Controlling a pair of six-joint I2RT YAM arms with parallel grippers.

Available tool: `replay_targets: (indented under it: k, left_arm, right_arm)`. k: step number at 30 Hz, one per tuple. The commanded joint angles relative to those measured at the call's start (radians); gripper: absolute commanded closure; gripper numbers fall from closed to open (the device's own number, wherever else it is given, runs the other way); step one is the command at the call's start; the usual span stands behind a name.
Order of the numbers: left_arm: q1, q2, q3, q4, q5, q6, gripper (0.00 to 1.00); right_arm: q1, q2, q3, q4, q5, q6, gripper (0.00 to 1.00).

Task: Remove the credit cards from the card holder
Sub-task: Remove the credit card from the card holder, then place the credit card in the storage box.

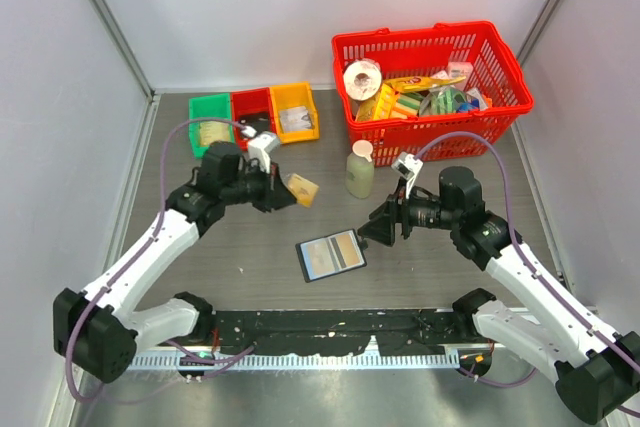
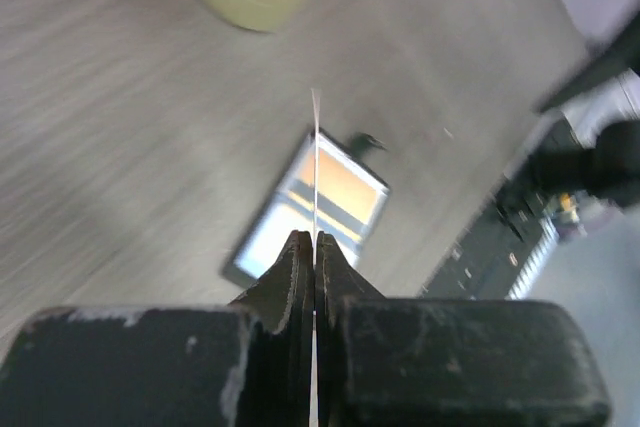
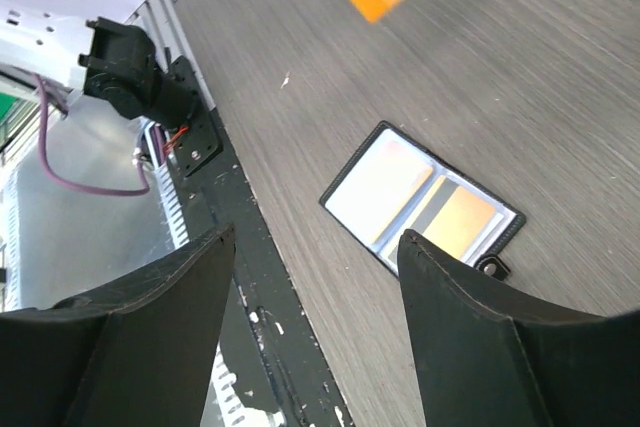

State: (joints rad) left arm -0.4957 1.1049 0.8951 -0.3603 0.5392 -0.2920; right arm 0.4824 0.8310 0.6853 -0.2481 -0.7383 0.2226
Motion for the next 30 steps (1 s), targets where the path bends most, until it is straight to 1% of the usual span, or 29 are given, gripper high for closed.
replay_targets:
  k: [1,4,5,7,8,10,16,21,26,30]
  left_arm:
    - [0.193,-0.002,0.04,-0.074,-0.2,-0.099,1.0]
    - [0.351,0.048,0.08,-0.077,-0.28,-0.142,1.0]
    - [0.409,0.077,0.093,-0.062,-0.28,-0.156,1.0]
    - [0.491,0.156,0.138,-0.034,-0.278,-0.202,1.0]
    - [0.555,0.197,0.16,-0.014,-0.268,-0.21,1.0]
    - [0.609,0.281,0.229,0.018,-0.263,-0.222,1.0]
    - [0.652,0.562,0.494,-0.019,-0.341,-0.199,1.0]
    - [0.658,0.768,0.695,-0.06,-0.351,-0.199,1.0]
    - [0.657,0.979,0.895,-0.114,-0.265,-0.226,1.0]
    - [0.654,1.056,0.929,-0.082,-0.205,-0.274,1.0]
  right_arm:
    - [0.001,-0.01,0.008,0.013,0.079,0.006,0.28]
    - [0.002,-0.004,0.0,0.018,0.091,0.012,0.26]
    - [0.004,-0.003,-0.003,0.021,0.096,0.014,0.26]
    - [0.002,-0.004,-0.01,0.026,0.114,0.015,0.24]
    - [0.002,-0.004,-0.012,0.024,0.123,0.014,0.23]
    - [0.002,-0.004,-0.015,0.024,0.129,0.012,0.23]
    - [0.004,-0.01,-0.023,0.03,0.126,0.015,0.23]
    - [0.002,-0.016,-0.027,0.024,0.132,0.012,0.23]
    - [0.002,-0.029,-0.033,0.017,0.146,0.012,0.23]
    - [0.002,-0.003,-0.036,0.021,0.143,0.009,0.23]
